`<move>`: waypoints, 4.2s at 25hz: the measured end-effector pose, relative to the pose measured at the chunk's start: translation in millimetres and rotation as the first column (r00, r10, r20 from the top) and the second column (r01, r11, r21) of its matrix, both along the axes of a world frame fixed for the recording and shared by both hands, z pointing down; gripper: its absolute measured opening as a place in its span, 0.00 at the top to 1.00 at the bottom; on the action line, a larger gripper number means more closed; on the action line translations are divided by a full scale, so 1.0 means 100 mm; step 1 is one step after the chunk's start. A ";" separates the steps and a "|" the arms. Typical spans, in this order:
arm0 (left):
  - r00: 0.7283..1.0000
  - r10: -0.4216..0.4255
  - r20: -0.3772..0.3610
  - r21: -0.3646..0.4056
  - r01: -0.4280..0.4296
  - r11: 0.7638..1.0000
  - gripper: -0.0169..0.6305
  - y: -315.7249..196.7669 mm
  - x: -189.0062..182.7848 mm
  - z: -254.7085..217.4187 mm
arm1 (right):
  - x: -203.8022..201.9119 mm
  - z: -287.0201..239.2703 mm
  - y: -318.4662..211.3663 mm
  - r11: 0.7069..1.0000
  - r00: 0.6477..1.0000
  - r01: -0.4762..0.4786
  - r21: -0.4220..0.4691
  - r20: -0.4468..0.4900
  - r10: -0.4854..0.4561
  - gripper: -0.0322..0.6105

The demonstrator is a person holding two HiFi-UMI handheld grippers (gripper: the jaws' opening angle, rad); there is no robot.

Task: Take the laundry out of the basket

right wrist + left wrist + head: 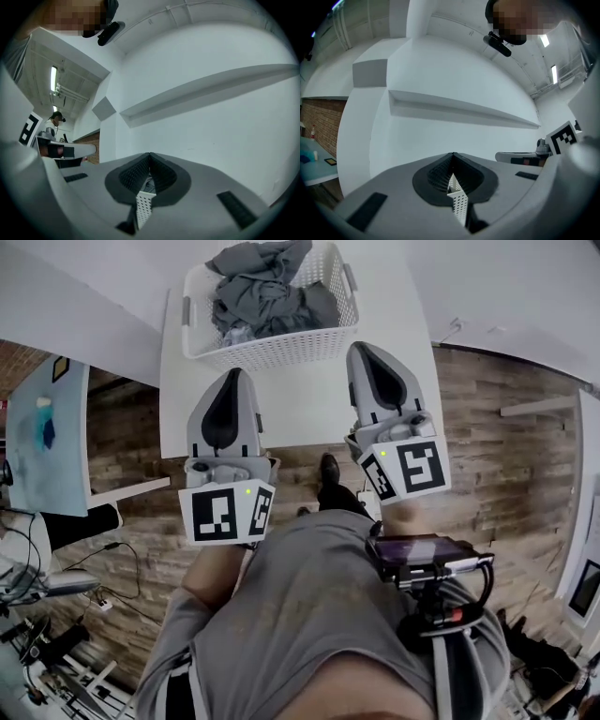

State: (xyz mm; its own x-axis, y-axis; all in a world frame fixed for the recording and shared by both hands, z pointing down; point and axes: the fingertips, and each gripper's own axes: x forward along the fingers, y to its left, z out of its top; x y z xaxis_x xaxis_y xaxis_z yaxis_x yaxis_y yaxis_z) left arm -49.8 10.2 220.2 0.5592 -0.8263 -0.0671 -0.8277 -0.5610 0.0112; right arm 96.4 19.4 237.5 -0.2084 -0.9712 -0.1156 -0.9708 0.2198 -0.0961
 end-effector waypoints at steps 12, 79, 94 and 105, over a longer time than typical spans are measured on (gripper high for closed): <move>0.999 -0.045 0.003 0.077 0.044 0.996 0.96 -0.48 0.50 -0.31 | 0.42 -0.31 -0.59 0.994 0.997 0.075 0.082 0.010 -0.076 0.94; 0.999 -0.035 -0.003 -0.474 0.029 0.880 0.43 -3.20 0.47 1.29 | 0.28 0.49 -2.72 0.981 0.995 0.070 -0.182 0.084 -0.056 0.94; 0.999 -0.035 0.013 -0.472 0.037 0.881 0.83 -3.14 0.44 1.35 | 0.31 0.36 -2.56 0.987 0.996 0.060 -0.149 0.078 -0.049 0.94; 1.000 0.012 -0.010 -0.396 -0.015 0.918 0.89 -2.96 0.53 1.07 | 0.42 0.24 -2.32 0.993 0.997 0.021 -0.115 0.075 -0.013 0.94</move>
